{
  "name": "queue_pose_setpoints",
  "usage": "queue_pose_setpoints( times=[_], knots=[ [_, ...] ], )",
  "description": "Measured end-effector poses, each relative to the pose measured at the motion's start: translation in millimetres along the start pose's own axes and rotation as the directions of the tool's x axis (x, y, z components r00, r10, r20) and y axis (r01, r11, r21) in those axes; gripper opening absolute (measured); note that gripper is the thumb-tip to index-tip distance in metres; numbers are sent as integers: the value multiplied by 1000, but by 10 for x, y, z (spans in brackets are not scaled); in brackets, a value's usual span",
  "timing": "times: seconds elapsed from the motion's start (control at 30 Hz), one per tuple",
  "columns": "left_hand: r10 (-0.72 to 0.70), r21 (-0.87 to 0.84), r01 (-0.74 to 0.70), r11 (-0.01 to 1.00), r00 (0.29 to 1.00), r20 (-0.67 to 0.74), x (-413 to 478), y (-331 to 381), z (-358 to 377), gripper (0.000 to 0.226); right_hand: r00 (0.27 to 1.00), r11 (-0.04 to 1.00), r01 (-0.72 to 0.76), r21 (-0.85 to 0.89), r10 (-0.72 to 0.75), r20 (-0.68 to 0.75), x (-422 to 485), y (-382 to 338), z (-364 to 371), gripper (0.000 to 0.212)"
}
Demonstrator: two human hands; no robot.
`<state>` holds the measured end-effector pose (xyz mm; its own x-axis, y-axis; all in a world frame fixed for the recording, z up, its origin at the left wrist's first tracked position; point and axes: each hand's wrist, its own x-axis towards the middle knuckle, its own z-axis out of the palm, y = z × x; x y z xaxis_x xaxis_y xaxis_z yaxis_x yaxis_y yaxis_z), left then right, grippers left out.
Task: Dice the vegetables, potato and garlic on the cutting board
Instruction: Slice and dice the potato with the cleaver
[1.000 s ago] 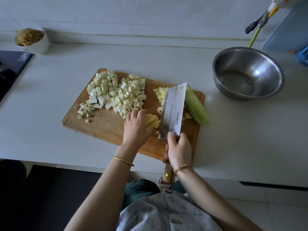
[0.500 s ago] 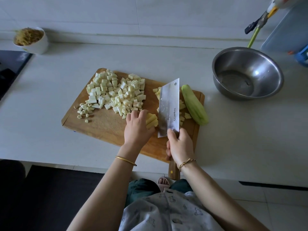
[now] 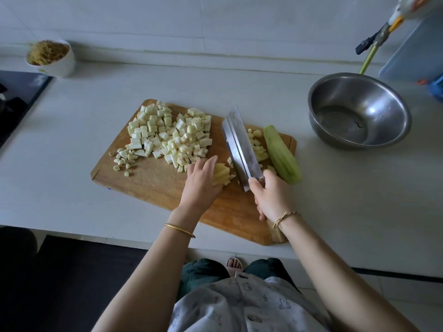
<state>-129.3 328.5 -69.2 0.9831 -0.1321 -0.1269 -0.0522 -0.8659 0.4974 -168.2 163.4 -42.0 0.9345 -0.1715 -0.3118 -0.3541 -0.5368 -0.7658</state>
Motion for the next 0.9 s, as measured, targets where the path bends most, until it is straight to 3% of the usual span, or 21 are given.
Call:
queue_pose_setpoints(
  times=[0.13, 0.27, 0.5, 0.9],
  knots=[
    [-45, -28, 44, 999, 999, -16, -38, -35, 3, 74, 999, 998, 25, -65, -26, -20, 15, -69, 87, 32],
    [8, 12, -8, 1000, 1000, 8, -19, 3, 20, 72, 1000, 997, 3, -72, -2, 12, 6, -132, 124, 30],
    [24, 38, -23, 999, 1000, -12, 3, -29, 2, 63, 988, 981, -135, 143, 122, 93, 4, -169, 115, 17],
    [106, -6, -106, 994, 994, 6, 27, -15, 53, 64, 1000, 995, -24, -94, 22, -19, 83, -135, -47, 23]
  ],
)
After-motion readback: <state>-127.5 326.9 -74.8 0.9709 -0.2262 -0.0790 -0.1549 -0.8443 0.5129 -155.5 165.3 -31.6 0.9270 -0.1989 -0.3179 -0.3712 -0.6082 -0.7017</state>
